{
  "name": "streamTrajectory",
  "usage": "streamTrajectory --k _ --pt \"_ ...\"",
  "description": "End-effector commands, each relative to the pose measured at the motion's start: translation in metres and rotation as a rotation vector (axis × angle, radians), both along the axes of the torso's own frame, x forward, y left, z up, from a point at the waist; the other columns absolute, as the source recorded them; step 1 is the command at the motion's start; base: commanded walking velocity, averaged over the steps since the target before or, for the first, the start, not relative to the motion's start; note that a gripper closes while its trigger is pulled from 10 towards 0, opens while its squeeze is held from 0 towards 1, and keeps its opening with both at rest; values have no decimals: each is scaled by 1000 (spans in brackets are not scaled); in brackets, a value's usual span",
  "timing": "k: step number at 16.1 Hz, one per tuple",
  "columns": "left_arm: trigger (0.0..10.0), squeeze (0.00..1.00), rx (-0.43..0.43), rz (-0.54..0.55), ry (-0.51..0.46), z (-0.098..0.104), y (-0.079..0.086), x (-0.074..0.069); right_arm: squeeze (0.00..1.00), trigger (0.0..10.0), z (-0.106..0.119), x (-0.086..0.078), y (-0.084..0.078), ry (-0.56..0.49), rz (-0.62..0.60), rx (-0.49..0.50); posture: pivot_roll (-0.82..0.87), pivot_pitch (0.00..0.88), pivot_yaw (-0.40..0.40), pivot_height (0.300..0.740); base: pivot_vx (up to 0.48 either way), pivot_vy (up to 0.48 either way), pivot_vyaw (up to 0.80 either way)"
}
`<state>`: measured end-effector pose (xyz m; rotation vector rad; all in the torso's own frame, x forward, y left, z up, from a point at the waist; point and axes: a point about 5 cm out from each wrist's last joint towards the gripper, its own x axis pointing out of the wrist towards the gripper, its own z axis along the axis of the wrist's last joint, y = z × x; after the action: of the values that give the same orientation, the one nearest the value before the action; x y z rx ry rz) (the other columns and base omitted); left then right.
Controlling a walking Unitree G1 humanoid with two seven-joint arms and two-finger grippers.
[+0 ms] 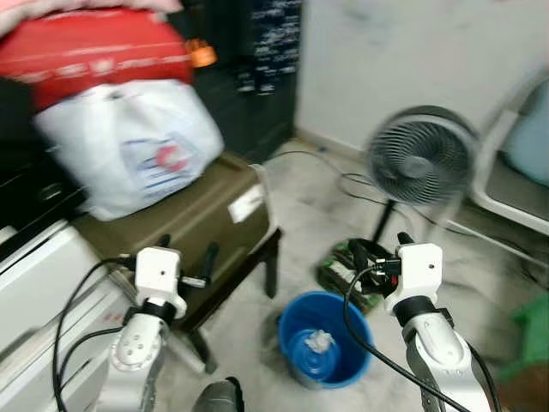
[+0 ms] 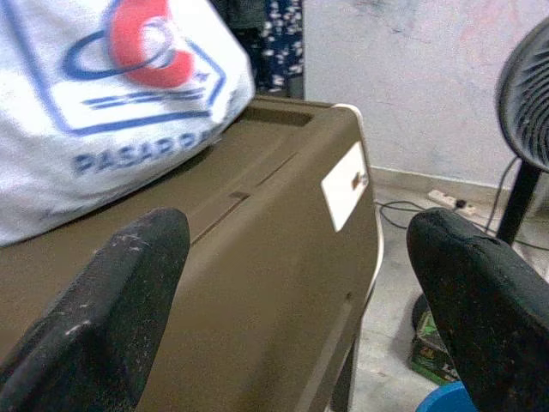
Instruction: Clean up the room
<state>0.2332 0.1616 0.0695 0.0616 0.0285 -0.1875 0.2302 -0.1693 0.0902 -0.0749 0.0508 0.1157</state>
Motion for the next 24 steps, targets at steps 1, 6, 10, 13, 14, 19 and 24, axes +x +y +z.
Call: streamTrajectory --k 1,6,10,13,14,19,24 --pt "10000 0 17 -9 -13 0 -1 3 0 10000 2 3 -2 -9 1 -2 -54 0 36 740 0 0 763" --pt "10000 0 11 -8 -36 1 -1 9 0 10000 6 10 -7 -36 -20 -7 -59 0 36 740 0 0 765" --pt "10000 0 15 5 -30 -1 0 6 0 10000 8 10 -10 -42 -25 -8 -63 0 35 740 0 0 766" --pt "10000 0 21 28 -25 -1 2 8 0 10000 5 11 -10 -39 -29 -10 -48 0 36 740 0 0 767" --pt "10000 0 32 37 -31 1 5 10 0 10000 3 12 -8 -36 -30 -11 -41 0 37 740 0 0 763" --pt "10000 0 51 68 -8 -1 11 4 0 10000 -1 10 -8 -23 -38 -6 -40 0 45 740 0 0 765" --pt "10000 0 48 102 31 -9 8 -6 0 10000 -7 0 -14 1 -71 -13 -47 0 43 740 0 0 766"
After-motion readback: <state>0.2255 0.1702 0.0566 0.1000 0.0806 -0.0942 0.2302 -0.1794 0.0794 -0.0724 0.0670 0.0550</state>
